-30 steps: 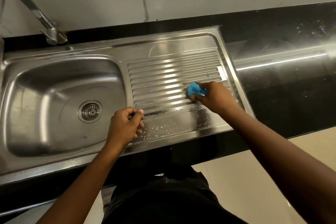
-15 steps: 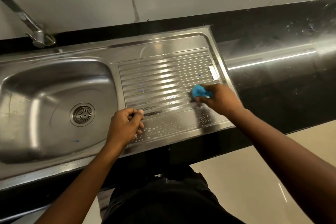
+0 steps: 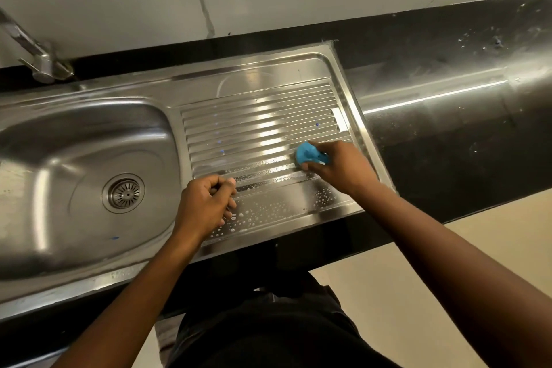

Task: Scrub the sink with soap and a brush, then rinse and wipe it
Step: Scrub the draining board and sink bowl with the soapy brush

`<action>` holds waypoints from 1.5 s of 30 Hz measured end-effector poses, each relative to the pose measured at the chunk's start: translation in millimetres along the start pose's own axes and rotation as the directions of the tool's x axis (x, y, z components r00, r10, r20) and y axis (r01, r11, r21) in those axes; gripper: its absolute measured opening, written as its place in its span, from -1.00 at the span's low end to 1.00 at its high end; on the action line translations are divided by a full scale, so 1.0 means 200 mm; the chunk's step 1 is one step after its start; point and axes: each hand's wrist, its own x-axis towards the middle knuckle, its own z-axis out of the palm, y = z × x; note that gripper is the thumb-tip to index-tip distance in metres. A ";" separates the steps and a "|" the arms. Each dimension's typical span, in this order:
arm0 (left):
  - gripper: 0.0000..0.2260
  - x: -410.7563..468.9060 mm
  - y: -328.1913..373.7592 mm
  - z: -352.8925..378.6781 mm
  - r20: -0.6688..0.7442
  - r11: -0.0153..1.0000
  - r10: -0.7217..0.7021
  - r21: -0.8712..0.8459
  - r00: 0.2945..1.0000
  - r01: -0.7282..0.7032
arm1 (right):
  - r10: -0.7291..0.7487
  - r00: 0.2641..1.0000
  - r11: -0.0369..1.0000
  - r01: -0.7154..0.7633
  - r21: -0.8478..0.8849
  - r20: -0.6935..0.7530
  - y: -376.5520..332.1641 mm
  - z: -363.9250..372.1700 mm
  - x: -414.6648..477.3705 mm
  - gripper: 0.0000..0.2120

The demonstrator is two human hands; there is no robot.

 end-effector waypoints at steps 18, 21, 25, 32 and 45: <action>-0.73 0.03 0.04 0.09 0.016 1.000 -0.006 -0.004 1.000 0.006 | 0.028 1.000 1.000 -0.028 0.003 -0.010 0.13 -0.10 0.05 -0.42; -0.74 0.04 0.04 0.10 0.012 1.000 -0.006 -0.012 1.000 0.006 | 0.108 0.991 0.993 -0.112 -0.037 -0.083 0.25 -0.22 0.04 -0.39; -0.74 0.04 0.05 0.12 0.019 1.000 -0.007 -0.011 1.000 0.007 | 0.142 0.978 0.990 -0.144 -0.004 -0.156 0.29 -0.25 0.10 -0.41; -0.74 0.03 0.06 0.16 0.030 1.000 -0.008 0.009 1.000 0.008 | 0.072 0.993 0.992 -0.061 0.113 -0.093 0.19 -0.12 0.11 -0.45; -0.74 0.04 0.07 0.16 -0.027 1.000 -0.024 -0.019 0.999 0.024 | 0.055 0.985 0.996 -0.066 -0.066 -0.164 0.33 -0.28 0.16 -0.44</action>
